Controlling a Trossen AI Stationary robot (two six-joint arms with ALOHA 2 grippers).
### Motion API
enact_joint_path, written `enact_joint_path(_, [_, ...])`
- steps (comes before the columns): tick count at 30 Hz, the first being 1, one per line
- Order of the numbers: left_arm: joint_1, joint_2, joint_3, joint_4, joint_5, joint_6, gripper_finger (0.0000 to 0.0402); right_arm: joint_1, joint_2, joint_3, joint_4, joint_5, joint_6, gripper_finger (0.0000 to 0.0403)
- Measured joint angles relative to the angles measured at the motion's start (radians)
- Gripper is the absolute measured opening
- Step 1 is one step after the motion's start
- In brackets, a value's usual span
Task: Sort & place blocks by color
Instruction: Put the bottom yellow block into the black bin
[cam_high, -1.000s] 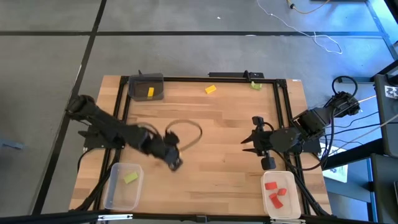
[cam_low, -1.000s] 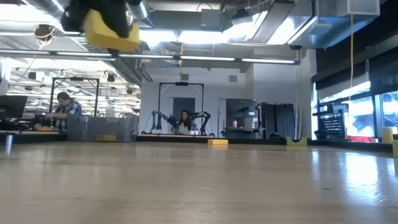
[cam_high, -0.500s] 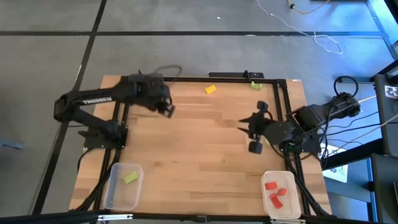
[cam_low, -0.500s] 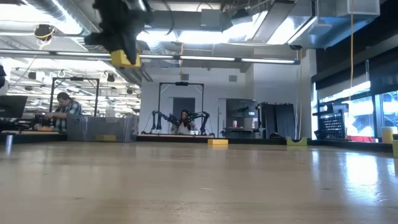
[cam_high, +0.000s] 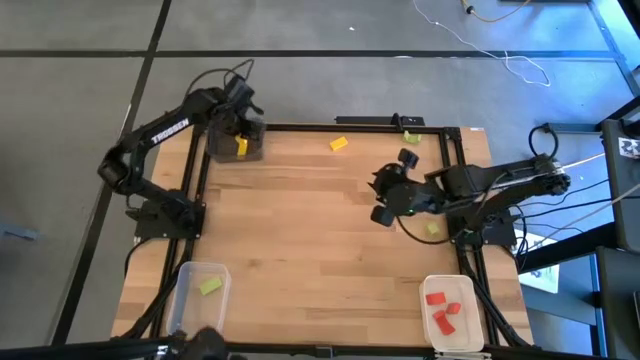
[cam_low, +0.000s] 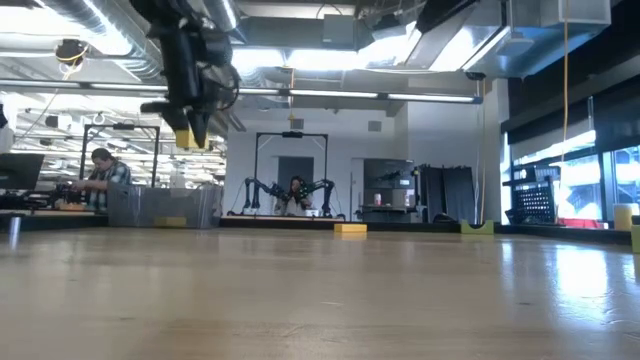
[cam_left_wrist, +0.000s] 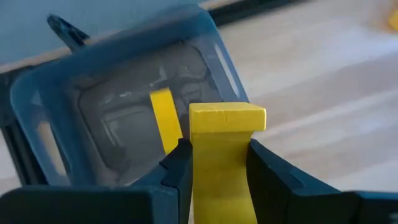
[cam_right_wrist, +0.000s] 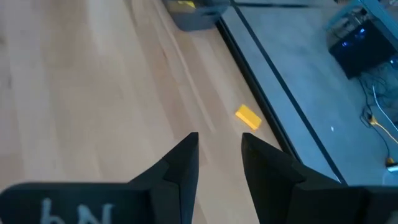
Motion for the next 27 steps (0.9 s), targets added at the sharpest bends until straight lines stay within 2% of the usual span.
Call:
enact_joint_path(8, [0.095, 0.180, -0.001, 0.051, 0.042, 0.075, 0.0108, -0.050, 0.042, 0.000, 0.025, 0.000, -0.003, 0.0122])
enact_joint_path(15, [0.107, 0.301, -0.001, 0.154, 0.071, 0.078, 0.0108, -0.067, 0.043, 0.000, 0.025, 0.000, -0.003, 0.0122])
enact_joint_path(21, [0.107, 0.371, -0.001, 0.153, 0.113, 0.075, 0.0109, -0.067, 0.043, 0.000, 0.025, -0.001, -0.002, 0.0122])
enact_joint_path(27, [0.107, 0.389, -0.001, 0.153, 0.122, 0.079, 0.0156, -0.067, 0.043, 0.000, 0.025, -0.001, -0.003, 0.0122])
